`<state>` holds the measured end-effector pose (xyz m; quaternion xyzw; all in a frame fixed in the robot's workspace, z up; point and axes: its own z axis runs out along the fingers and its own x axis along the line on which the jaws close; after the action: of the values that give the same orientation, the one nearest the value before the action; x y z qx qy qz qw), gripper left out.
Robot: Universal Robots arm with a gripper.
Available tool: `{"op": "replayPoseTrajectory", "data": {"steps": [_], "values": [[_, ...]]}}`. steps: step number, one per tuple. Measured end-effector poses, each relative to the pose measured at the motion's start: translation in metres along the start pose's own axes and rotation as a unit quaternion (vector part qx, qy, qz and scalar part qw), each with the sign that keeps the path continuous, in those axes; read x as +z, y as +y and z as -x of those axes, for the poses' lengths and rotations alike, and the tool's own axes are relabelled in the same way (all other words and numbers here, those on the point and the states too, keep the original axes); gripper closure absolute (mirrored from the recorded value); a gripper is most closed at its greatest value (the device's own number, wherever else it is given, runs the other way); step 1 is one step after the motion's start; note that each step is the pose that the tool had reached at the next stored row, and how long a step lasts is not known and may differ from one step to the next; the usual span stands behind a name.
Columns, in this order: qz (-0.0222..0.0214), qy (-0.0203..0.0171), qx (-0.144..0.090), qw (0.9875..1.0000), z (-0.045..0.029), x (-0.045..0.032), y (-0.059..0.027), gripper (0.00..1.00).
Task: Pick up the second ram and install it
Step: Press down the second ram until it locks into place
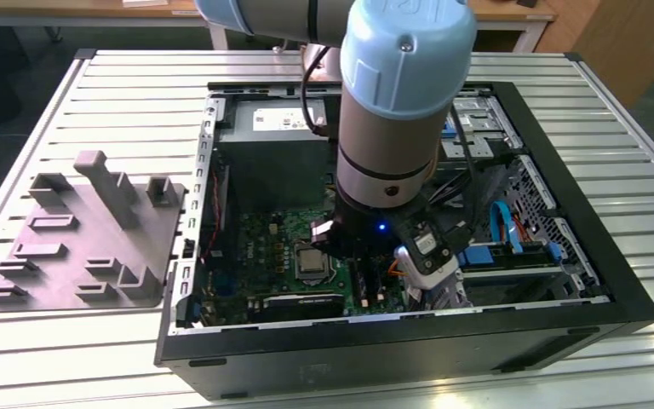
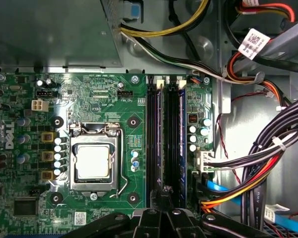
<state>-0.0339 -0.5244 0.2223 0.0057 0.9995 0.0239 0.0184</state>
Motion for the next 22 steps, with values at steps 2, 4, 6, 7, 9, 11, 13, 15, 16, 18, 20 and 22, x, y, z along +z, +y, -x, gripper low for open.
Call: {"op": "replayPoseTrajectory", "data": {"steps": [2,4,6,7,9,11,13,15,16,18,20,22], "values": [[-0.0003,0.0001,0.000,1.0000,-0.0001,0.0009,-0.0001,0.90],[-0.0003,0.0001,0.000,1.0000,-0.0001,0.0011,-0.0002,0.90],[-0.0007,0.0002,0.000,1.0000,-0.0001,0.0029,-0.0003,0.90],[-0.0006,0.0002,0.000,1.0000,-0.0002,0.0039,-0.0004,0.90],[-0.0004,0.0001,0.000,1.0000,-0.0002,0.0042,-0.0003,0.90],[-0.0002,0.0001,0.000,1.0000,-0.0002,0.0044,-0.0003,0.90],[-0.0002,0.0001,0.000,1.0000,-0.0002,0.0048,-0.0003,0.90],[-0.0004,0.0001,0.000,1.0000,-0.0002,0.0055,-0.0004,0.90],[-0.0005,0.0002,0.000,1.0000,-0.0002,0.0055,-0.0004,0.90],[-0.0003,0.0001,0.000,1.0000,-0.0002,0.0058,-0.0003,0.90],[0.0000,0.0000,0.000,1.0000,-0.0002,0.0055,-0.0003,0.90],[0.0017,-0.0004,0.000,1.0000,0.0000,0.0020,0.0003,0.90]]}}
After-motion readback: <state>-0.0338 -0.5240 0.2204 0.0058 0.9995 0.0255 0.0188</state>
